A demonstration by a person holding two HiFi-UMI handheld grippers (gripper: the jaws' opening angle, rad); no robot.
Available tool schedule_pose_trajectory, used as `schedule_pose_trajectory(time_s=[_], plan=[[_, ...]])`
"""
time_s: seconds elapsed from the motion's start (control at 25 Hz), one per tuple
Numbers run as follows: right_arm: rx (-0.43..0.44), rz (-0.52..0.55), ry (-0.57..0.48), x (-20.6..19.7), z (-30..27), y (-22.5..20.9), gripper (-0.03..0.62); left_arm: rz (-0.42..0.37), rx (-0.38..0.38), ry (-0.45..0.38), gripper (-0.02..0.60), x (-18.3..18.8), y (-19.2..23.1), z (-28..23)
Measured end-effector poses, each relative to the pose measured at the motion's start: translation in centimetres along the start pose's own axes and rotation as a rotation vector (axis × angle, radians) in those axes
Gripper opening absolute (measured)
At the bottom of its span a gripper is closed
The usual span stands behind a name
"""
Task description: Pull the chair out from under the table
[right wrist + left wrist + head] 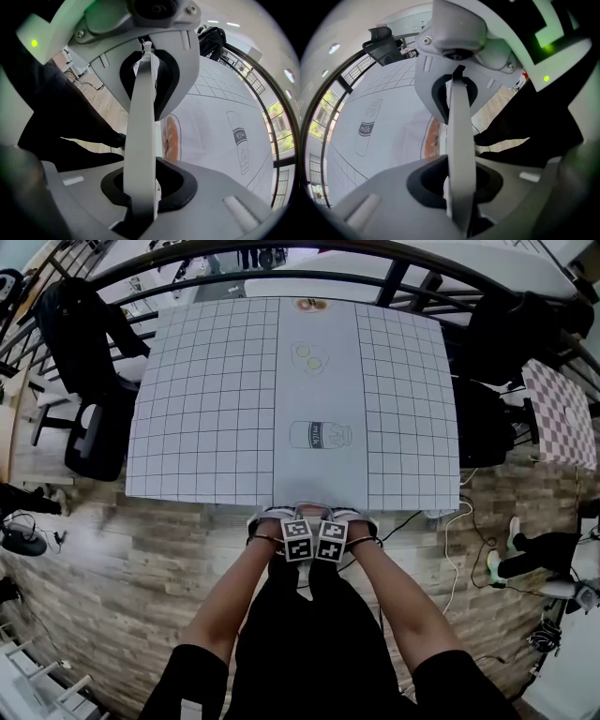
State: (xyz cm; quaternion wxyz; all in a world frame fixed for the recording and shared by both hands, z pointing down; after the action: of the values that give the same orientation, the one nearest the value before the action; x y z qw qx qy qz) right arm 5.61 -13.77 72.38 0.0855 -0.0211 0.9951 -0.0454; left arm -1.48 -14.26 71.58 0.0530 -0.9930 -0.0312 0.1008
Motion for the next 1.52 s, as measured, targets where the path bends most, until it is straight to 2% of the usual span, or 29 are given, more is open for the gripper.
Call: schedule_pose_trajectory(time_s=[0.96,1.52], plan=[[0.009,0.006,0.003,-0.1,-0.5,5.7,0.071,0.017,-0.013,-0.007,0.080,0.1,-5.7,0.8],[0.004,-0.001,-0.005,0.1,-0.5,7.0,0.071,-0.003,-0.022,-0.003,0.080,-0.1,-6.8,1.0]])
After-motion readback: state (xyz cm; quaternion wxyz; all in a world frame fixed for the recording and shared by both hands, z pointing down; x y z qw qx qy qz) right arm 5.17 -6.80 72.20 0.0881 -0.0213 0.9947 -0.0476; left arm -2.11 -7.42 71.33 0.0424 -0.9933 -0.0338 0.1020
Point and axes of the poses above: the fingertips, and each gripper's own axes: z backward along the fingers, y to its left, x out of its top, the point moved 9 cm from there along z, backward along the fingers, and after that the axes turned 7 degrees about x, right-handed, at the moved point
